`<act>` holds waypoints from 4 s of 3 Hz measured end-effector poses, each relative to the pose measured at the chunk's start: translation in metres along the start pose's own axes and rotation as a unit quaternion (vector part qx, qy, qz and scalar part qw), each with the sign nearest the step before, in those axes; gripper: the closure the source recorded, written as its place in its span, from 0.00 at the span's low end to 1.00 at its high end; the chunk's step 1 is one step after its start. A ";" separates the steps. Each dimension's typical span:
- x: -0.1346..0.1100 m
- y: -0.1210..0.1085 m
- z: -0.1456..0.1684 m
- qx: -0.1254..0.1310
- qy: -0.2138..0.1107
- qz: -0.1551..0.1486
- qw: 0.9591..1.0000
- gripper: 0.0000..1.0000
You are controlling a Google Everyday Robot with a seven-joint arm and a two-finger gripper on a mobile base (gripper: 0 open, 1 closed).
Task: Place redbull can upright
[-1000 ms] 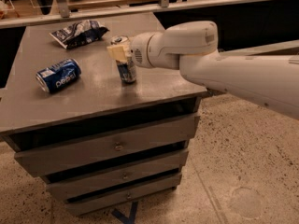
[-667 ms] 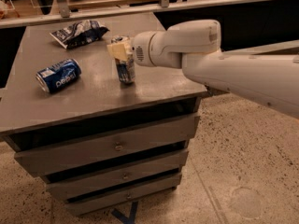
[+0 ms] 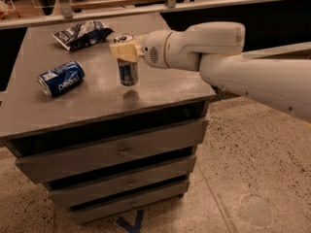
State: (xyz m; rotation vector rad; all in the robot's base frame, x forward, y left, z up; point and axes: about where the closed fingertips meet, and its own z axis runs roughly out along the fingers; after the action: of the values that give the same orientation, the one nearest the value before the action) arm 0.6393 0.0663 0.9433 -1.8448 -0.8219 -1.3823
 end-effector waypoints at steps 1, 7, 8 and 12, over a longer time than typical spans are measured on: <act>0.000 -0.004 -0.005 0.017 0.009 -0.003 1.000 0.83; -0.013 -0.016 -0.012 0.029 0.089 -0.052 0.994 0.89; -0.016 -0.018 -0.014 0.026 0.099 -0.075 0.992 0.66; -0.023 -0.023 -0.015 0.038 0.066 -0.100 0.992 0.00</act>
Offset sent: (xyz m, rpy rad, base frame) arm -0.0138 -0.0037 0.0010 0.0723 -0.0505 0.0591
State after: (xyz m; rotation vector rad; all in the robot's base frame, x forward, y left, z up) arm 0.6069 0.0648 0.9276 -1.6291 -0.9985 -1.5575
